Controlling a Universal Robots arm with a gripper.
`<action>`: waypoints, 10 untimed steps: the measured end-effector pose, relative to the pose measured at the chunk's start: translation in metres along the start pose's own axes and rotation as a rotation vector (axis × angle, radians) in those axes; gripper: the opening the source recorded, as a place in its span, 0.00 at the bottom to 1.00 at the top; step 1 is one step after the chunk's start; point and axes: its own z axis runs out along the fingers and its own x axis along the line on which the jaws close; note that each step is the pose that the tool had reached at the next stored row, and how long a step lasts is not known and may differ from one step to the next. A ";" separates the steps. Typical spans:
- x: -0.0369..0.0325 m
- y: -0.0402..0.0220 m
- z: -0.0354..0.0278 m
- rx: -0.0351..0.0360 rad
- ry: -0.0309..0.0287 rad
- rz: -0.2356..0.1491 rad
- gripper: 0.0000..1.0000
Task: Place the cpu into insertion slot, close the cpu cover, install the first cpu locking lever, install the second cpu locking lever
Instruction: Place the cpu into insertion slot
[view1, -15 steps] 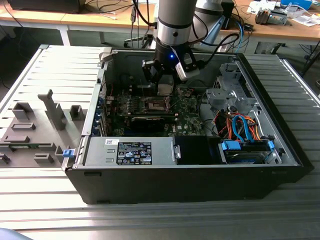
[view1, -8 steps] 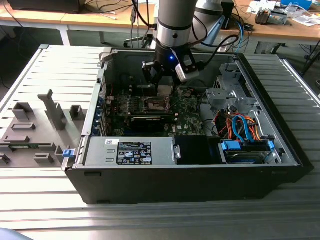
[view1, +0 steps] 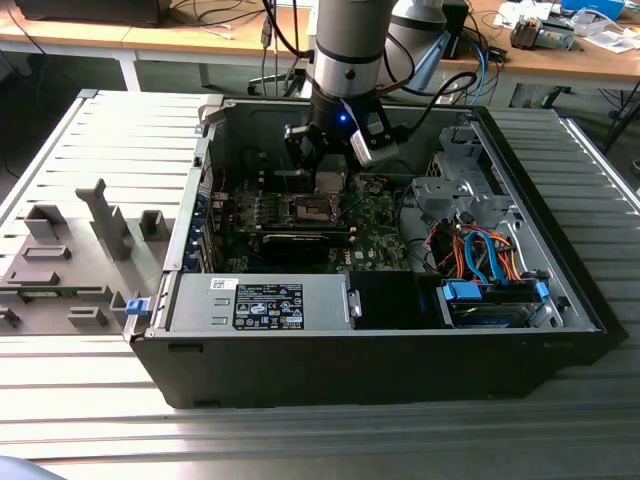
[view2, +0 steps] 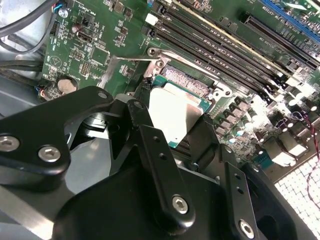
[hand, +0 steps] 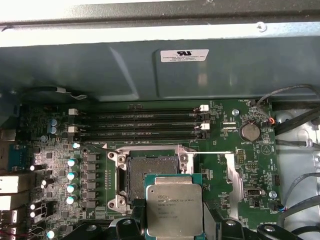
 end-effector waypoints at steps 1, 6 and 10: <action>0.0000 -0.0001 0.0003 0.0001 -0.0001 0.000 0.54; 0.0000 -0.0004 0.0020 0.0008 0.0000 0.000 0.54; 0.0000 -0.0006 0.0038 0.0018 -0.0001 0.000 0.54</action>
